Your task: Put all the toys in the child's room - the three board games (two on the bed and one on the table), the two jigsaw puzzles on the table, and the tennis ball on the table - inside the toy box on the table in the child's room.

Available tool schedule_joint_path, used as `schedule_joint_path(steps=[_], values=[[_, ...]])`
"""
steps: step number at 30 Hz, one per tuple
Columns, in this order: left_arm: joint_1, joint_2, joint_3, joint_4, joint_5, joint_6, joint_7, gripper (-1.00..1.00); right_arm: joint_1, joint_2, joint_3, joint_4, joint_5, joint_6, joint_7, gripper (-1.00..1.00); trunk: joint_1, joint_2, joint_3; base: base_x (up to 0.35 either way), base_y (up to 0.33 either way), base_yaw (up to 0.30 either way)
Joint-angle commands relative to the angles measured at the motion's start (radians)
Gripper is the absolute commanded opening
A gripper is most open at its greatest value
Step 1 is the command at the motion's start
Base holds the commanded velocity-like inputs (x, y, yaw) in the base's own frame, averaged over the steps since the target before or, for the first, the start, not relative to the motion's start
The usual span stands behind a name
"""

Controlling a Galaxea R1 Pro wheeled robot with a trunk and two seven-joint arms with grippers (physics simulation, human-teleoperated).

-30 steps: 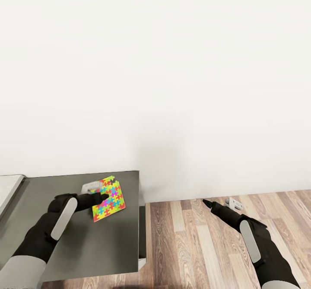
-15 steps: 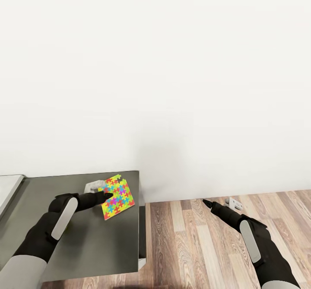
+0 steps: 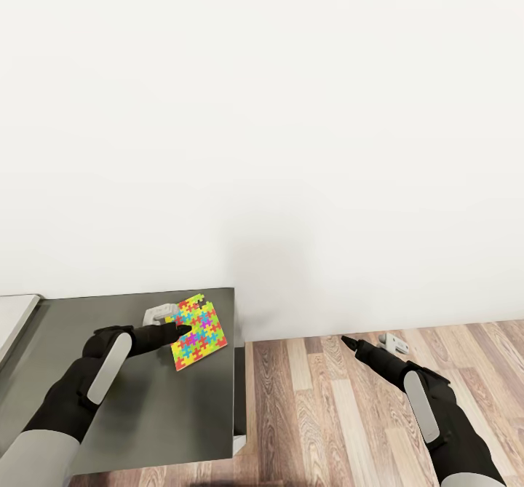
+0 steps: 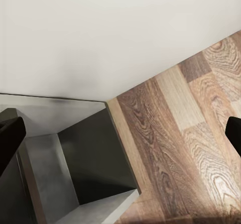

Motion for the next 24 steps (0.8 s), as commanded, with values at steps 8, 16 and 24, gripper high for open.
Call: schedule_joint_path(steps=[8, 16, 24], values=[[-0.001, 0.000, -0.002, -0.001, -0.002, 0.004, -0.003, 1.00, -0.001, 0.000, -0.002, -0.001, -0.001, 0.006, 0.004, 1.00, 0.001, -0.002, -0.002, 0.000, 0.000, 0.000], [-0.001, -0.001, -0.004, 0.000, -0.002, 0.003, -0.061, 1.00, -0.001, 0.000, -0.002, -0.001, -0.001, 0.006, 0.004, 1.00, 0.001, -0.002, -0.002, 0.000, 0.000, 0.000], [-0.001, -0.001, -0.005, 0.002, -0.005, 0.003, -0.117, 1.00, -0.001, 0.000, -0.002, -0.001, -0.001, 0.006, 0.004, 1.00, 0.001, -0.002, -0.002, 0.000, 0.000, 0.000]])
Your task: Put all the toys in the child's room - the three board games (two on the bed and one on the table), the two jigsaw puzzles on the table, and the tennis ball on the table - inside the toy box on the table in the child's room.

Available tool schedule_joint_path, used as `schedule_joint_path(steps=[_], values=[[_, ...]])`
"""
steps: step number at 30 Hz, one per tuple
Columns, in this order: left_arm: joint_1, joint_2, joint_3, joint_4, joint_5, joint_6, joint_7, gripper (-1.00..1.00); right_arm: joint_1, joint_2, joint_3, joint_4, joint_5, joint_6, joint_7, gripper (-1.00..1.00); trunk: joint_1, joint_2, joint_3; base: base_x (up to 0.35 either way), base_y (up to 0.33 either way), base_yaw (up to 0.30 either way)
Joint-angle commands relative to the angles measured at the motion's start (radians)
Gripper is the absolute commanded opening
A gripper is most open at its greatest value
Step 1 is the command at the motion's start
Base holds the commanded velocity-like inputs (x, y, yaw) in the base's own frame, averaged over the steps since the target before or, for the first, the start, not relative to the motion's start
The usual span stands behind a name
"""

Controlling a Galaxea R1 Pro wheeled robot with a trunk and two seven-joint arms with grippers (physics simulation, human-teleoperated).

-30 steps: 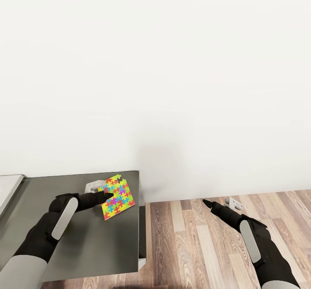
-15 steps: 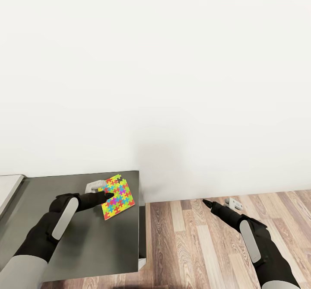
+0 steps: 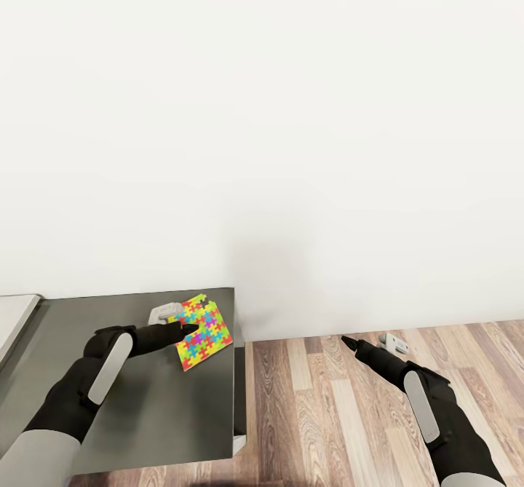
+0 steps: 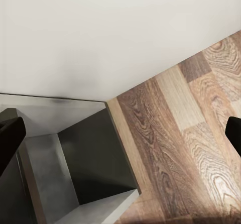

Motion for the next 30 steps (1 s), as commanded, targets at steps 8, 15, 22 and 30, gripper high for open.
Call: schedule_joint_path(steps=[8, 15, 22, 30], values=[[-0.001, 0.001, -0.002, 0.001, -0.005, 0.003, -0.011, 1.00, -0.001, 0.000, -0.002, -0.001, -0.001, 0.006, 0.003, 1.00, 0.001, -0.002, -0.002, 0.000, 0.000, 0.000], [-0.001, 0.000, -0.003, 0.001, -0.004, 0.003, -0.013, 1.00, -0.001, 0.000, -0.002, -0.001, -0.001, 0.006, 0.004, 1.00, 0.001, -0.002, -0.002, 0.000, 0.000, 0.000], [-0.001, 0.000, -0.004, 0.001, -0.003, 0.003, -0.015, 1.00, -0.001, 0.000, -0.002, -0.001, -0.001, 0.006, 0.004, 1.00, 0.001, -0.002, -0.002, 0.000, 0.000, 0.000], [-0.001, -0.001, -0.005, 0.001, -0.002, 0.003, -0.016, 1.00, -0.001, 0.000, -0.002, -0.001, -0.002, 0.006, 0.004, 1.00, 0.001, -0.002, -0.002, 0.000, 0.000, 0.000]])
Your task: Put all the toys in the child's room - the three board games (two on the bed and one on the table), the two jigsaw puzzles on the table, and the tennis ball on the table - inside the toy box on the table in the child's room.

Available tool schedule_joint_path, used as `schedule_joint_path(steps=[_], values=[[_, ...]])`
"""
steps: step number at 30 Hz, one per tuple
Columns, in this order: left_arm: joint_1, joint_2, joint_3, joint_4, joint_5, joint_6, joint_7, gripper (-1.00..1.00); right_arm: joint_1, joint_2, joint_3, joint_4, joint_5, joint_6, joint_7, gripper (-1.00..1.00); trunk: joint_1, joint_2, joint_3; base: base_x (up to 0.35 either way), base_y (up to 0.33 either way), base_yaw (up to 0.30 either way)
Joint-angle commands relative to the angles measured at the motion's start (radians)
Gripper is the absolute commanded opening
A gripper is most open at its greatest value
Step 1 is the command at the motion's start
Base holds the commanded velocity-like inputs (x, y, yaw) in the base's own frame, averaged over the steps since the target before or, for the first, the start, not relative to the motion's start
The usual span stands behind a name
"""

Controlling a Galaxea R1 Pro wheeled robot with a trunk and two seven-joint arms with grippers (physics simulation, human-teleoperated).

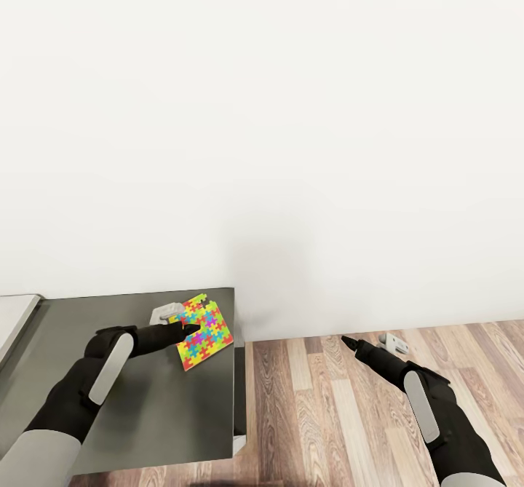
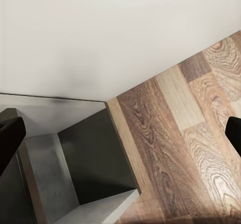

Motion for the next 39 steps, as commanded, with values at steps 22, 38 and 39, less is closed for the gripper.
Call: schedule_joint_path(steps=[22, 38, 39], values=[[-0.001, -0.004, -0.020, 0.001, -0.015, 0.000, -0.133, 1.00, -0.001, 0.000, 0.031, -0.001, 0.000, 0.005, 0.003, 1.00, 0.001, -0.002, -0.002, 0.000, 0.000, 0.000], [-0.001, -0.004, -0.021, 0.001, -0.016, -0.001, -0.135, 1.00, -0.001, 0.000, 0.035, -0.001, 0.000, 0.004, 0.003, 1.00, 0.001, -0.002, -0.002, 0.000, 0.000, 0.000], [-0.001, -0.004, -0.020, 0.001, -0.017, -0.001, -0.135, 1.00, -0.001, 0.000, 0.035, -0.001, 0.001, 0.003, 0.003, 1.00, 0.001, -0.002, -0.002, 0.000, 0.000, 0.000]])
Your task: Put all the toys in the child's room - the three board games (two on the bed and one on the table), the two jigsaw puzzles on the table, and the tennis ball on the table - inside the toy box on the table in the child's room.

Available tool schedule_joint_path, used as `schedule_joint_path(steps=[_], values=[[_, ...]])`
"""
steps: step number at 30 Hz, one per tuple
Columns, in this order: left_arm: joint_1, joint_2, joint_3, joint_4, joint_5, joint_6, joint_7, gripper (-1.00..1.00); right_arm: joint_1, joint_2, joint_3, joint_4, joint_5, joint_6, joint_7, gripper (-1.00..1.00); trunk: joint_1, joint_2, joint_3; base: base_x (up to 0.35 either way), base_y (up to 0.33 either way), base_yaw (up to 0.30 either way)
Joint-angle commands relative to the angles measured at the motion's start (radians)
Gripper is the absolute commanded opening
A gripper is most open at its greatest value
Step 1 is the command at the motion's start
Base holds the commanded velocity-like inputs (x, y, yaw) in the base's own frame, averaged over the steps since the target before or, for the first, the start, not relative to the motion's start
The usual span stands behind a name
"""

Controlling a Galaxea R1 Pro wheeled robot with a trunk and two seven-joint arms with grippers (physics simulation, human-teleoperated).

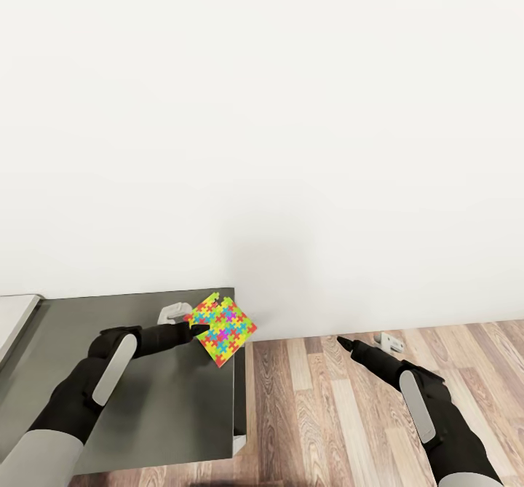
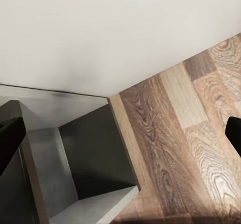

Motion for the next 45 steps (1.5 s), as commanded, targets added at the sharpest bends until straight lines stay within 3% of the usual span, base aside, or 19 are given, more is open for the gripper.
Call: schedule_joint_path(steps=[1, 15, 27, 32, 39, 40, 43, 45], values=[[-0.001, 0.001, 0.000, -0.001, -0.003, 0.003, -0.003, 1.00, -0.001, 0.000, -0.002, -0.001, -0.001, 0.006, 0.003, 1.00, 0.001, -0.002, -0.002, 0.000, 0.000, 0.000], [0.000, 0.024, 0.007, -0.014, -0.009, 0.017, 0.001, 1.00, -0.001, -0.001, -0.003, -0.001, -0.004, 0.007, 0.003, 1.00, 0.001, -0.002, -0.001, 0.000, 0.000, 0.000], [-0.001, 0.081, 0.010, -0.024, -0.008, 0.051, 0.007, 1.00, -0.001, -0.001, -0.002, -0.001, -0.004, 0.007, 0.003, 1.00, 0.001, -0.002, 0.015, 0.000, 0.000, 0.000], [0.000, 0.098, 0.021, -0.070, -0.005, 0.129, 0.004, 1.00, -0.001, -0.002, -0.003, 0.000, -0.005, 0.007, 0.003, 1.00, 0.001, -0.002, 0.023, 0.000, 0.000, 0.000], [0.001, 0.104, 0.125, -0.154, 0.005, 0.194, -0.001, 1.00, -0.001, -0.006, -0.003, 0.001, -0.009, 0.007, 0.003, 1.00, 0.001, -0.002, 0.035, 0.000, 0.000, 0.000], [0.003, 0.104, 0.159, -0.172, 0.006, 0.201, -0.002, 1.00, -0.001, -0.006, -0.003, 0.001, -0.010, 0.007, 0.003, 1.00, 0.001, -0.002, 0.036, 0.000, 0.000, 0.000], [0.005, 0.105, 0.213, -0.200, 0.010, 0.208, -0.005, 1.00, -0.001, -0.006, -0.003, 0.001, -0.011, 0.007, 0.003, 1.00, 0.001, -0.002, 0.041, 0.000, 0.000, 0.000], [0.006, 0.105, 0.229, -0.210, 0.015, 0.209, -0.006, 1.00, -0.001, -0.006, -0.003, 0.001, -0.011, 0.007, 0.003, 1.00, 0.001, -0.002, 0.044, 0.000, 0.000, 0.000]])
